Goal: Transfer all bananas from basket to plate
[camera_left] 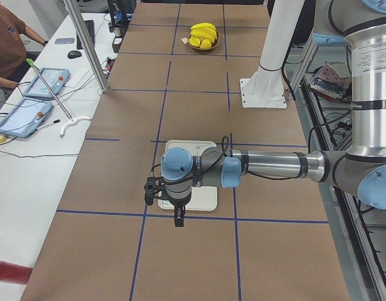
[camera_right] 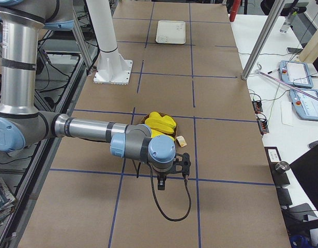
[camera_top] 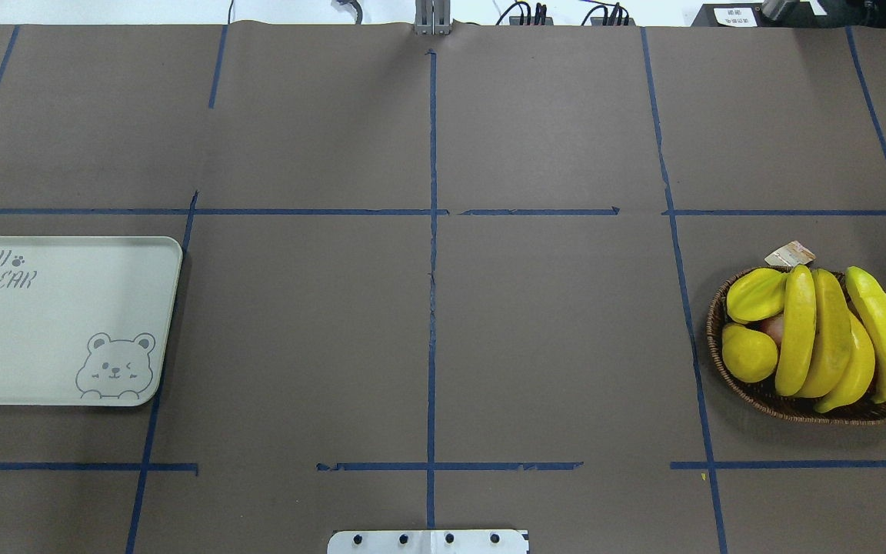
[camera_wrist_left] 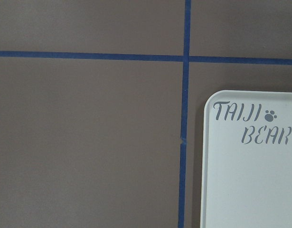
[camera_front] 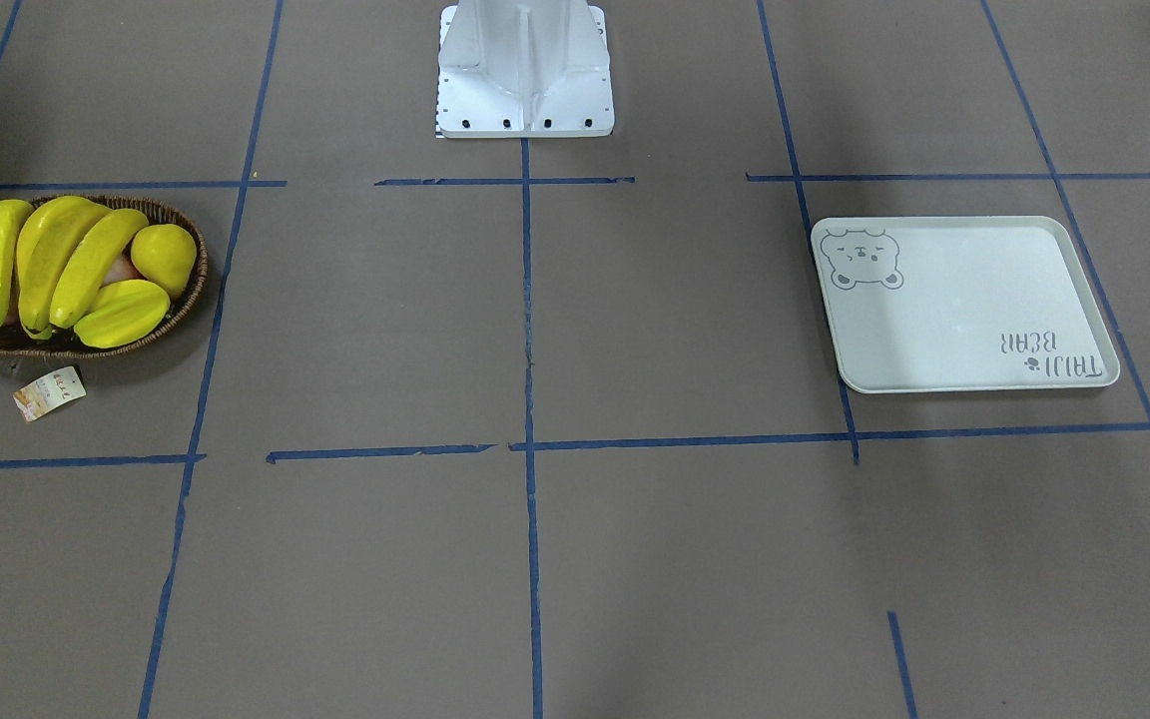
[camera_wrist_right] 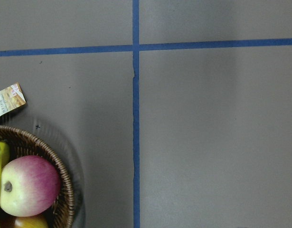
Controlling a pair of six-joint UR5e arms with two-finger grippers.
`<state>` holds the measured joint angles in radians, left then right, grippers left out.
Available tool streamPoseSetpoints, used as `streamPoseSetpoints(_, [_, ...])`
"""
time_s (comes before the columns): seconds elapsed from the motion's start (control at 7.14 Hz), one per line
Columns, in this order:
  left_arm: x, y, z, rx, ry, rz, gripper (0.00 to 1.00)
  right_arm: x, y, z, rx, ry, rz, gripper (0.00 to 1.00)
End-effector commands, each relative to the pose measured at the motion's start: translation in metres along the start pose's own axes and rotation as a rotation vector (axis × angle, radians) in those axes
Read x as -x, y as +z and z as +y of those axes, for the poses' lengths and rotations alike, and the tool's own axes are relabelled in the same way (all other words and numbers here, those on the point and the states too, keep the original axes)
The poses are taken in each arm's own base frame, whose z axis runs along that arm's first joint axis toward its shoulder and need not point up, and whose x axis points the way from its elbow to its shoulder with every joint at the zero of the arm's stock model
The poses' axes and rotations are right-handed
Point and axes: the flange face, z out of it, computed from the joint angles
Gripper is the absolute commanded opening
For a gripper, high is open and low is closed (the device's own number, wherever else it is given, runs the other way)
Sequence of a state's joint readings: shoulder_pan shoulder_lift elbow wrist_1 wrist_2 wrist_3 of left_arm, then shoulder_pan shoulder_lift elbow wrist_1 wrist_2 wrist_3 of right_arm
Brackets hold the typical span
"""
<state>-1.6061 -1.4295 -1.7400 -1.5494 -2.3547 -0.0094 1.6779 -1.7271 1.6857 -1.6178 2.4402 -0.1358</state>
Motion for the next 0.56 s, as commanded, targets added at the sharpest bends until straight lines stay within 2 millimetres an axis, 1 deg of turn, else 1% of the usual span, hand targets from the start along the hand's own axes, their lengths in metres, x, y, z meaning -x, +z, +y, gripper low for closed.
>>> streamPoseSetpoints(0.0, [-0.001,-0.001,0.000,-0.002,0.001,0.000,1.00,0.030,-0.027,-0.013,-0.050,-0.062,0.017,1.00])
streamPoseSetpoints(0.14, [-0.001,-0.001,0.000,-0.003,-0.001,0.002,1.00,0.041,-0.030,-0.009,-0.062,-0.087,0.001,1.00])
streamPoseSetpoints(0.28, [0.000,0.000,-0.001,-0.005,-0.001,0.000,1.00,0.057,-0.034,-0.001,-0.065,-0.096,-0.001,1.00])
streamPoseSetpoints(0.42, [0.001,0.001,-0.001,-0.006,0.000,0.000,1.00,0.065,-0.023,0.014,-0.049,-0.054,-0.001,0.99])
